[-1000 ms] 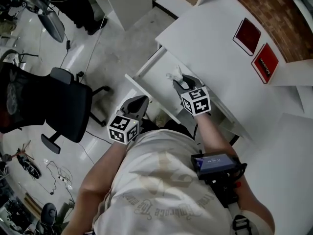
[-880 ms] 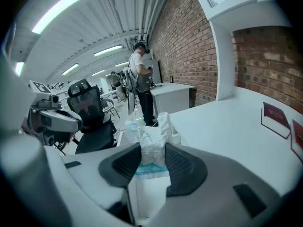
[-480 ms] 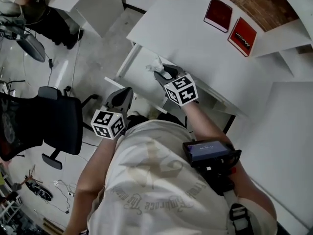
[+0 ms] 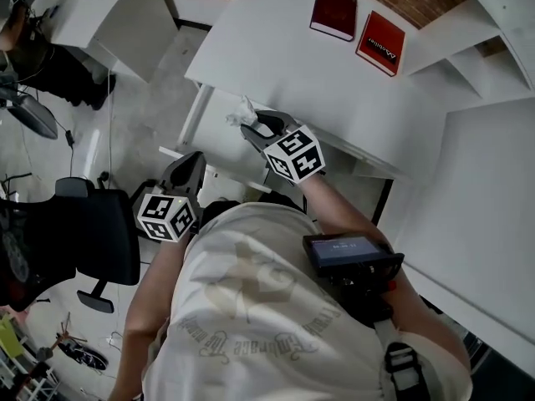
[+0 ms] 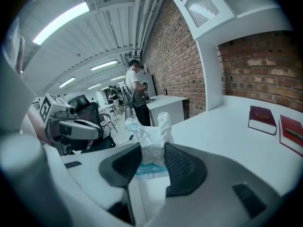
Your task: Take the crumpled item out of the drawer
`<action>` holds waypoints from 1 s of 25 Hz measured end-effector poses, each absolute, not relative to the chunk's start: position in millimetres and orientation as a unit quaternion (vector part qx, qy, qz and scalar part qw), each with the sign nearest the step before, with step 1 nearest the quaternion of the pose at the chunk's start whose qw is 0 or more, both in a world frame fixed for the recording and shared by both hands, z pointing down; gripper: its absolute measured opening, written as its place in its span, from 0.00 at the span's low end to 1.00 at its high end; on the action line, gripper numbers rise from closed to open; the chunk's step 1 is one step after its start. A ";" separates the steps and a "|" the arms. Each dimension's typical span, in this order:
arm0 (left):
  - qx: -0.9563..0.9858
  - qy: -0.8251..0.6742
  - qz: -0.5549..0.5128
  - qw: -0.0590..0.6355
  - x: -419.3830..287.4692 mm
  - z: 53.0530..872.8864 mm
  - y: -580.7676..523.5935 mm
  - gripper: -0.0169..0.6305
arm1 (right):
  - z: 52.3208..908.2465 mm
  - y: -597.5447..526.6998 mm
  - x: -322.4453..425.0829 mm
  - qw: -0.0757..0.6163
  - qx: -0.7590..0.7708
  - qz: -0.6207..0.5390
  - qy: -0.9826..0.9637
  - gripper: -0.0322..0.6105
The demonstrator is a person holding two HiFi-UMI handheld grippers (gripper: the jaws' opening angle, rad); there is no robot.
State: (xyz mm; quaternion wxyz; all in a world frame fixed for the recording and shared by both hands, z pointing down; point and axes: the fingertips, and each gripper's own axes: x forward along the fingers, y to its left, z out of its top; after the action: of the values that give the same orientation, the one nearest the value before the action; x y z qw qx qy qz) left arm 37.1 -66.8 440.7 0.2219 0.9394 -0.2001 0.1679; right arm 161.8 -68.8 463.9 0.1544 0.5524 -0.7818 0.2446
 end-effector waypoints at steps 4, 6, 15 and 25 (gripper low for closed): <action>0.941 -0.193 0.169 0.219 36.9 438.5 -69.6 0.07 | 457.0 -65.9 162.3 0.144 0.557 0.242 -0.781 0.31; 0.942 -0.191 0.170 0.217 37.6 437.3 -69.2 0.07 | 454.2 -63.7 163.7 0.140 0.558 0.240 -0.782 0.31; 0.947 -0.178 0.169 0.209 48.4 432.0 -60.6 0.07 | 441.1 -44.7 171.7 0.115 0.564 0.229 -0.785 0.30; 0.948 -0.176 0.175 0.202 48.2 431.7 -55.1 0.07 | 436.7 -31.3 172.0 0.103 0.561 0.220 -0.791 0.29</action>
State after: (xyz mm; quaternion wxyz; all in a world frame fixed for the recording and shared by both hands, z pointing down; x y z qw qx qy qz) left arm 48.2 -55.1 431.7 0.2016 0.9476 -0.1757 0.1746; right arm 172.0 -31.3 436.7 0.1027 0.5610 -0.7913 0.2202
